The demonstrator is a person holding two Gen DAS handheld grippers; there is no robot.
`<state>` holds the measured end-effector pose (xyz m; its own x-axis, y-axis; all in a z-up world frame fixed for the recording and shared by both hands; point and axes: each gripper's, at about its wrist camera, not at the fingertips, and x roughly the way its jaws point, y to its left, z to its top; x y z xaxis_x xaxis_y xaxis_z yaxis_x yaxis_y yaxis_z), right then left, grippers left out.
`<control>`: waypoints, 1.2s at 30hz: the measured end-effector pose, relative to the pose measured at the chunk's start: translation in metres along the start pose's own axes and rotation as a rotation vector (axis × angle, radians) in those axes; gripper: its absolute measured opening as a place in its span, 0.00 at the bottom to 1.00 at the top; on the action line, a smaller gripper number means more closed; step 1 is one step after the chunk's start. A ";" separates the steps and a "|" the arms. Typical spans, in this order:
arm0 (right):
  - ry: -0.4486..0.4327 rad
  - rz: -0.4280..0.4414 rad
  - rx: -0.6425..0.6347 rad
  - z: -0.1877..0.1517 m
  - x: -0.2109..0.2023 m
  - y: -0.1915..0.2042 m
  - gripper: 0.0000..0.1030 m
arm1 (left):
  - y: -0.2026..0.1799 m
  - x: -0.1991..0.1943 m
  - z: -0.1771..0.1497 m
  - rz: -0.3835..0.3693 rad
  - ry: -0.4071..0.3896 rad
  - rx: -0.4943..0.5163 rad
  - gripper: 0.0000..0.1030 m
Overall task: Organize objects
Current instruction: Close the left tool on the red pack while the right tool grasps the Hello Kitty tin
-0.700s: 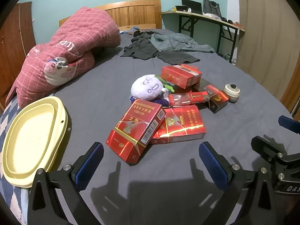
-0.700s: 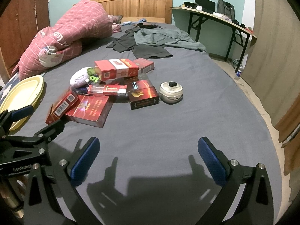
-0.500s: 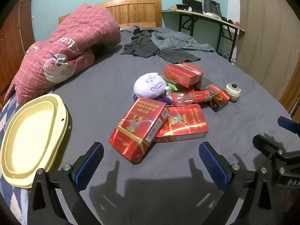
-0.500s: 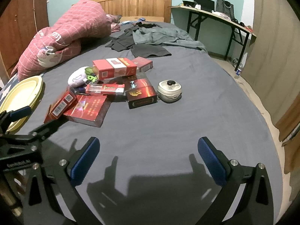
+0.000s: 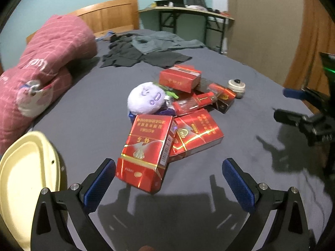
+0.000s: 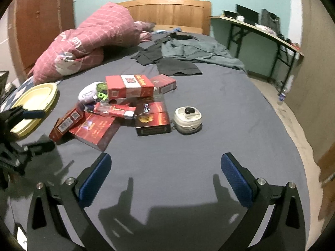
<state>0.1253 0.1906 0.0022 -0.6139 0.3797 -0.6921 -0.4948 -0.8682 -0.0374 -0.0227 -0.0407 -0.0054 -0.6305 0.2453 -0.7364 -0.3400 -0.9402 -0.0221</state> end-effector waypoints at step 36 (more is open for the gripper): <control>0.104 0.051 0.008 0.039 0.107 -0.044 0.93 | 0.045 0.068 0.023 -0.040 0.039 -0.030 1.00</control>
<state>0.0568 0.2819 -0.0420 -0.5710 0.2998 -0.7642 -0.4702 -0.8826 0.0052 -0.0974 -0.0612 -0.0413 -0.5887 0.2742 -0.7604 -0.3433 -0.9365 -0.0720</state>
